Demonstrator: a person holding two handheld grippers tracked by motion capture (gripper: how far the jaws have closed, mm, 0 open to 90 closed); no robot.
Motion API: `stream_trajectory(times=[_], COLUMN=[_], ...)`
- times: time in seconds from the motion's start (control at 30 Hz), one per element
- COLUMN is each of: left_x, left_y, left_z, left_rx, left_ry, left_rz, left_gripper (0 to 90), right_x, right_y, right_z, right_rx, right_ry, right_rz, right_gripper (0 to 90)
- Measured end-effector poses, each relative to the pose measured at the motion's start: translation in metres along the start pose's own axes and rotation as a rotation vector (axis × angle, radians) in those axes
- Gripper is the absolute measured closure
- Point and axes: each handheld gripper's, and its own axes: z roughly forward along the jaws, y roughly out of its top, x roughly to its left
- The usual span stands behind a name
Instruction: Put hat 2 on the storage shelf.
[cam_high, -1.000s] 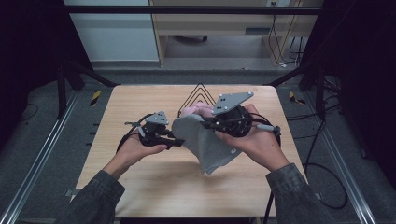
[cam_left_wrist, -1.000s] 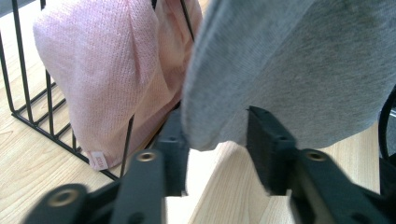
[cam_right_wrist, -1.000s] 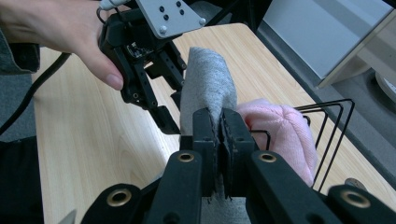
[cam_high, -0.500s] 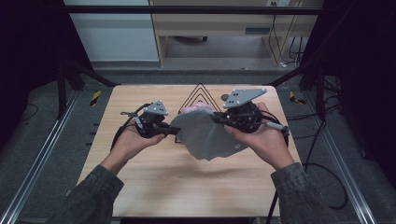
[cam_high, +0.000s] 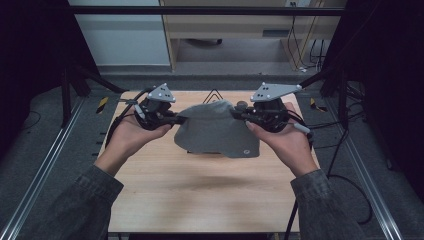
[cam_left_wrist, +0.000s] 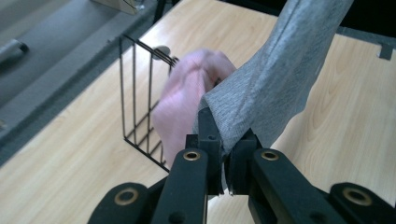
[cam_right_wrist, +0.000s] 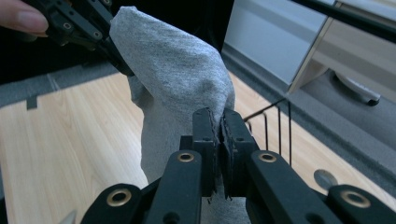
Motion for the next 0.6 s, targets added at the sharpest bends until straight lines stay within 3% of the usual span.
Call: stream_trajectory(times=[0.17, 0.37, 0.6], left_x=[0.003, 0.008, 0.019], left_y=[0.014, 0.032, 0.05], left_z=[-0.009, -0.022, -0.026], left_rx=[-0.012, -0.051, -0.079], left_ry=[0.025, 0.054, 0.084], left_rz=[0.002, -0.008, -0.016], left_gripper=[86.7, 86.7, 86.7], right_x=[-0.004, -0.016, -0.033], right_y=[0.01, 0.027, 0.038], right_z=[-0.003, -0.009, -0.003], right_rx=[-0.022, -0.081, -0.117], right_ry=[-0.013, -0.02, -0.038], right_rz=[0.004, 0.041, 0.077], right_gripper=[85.9, 85.8, 85.9])
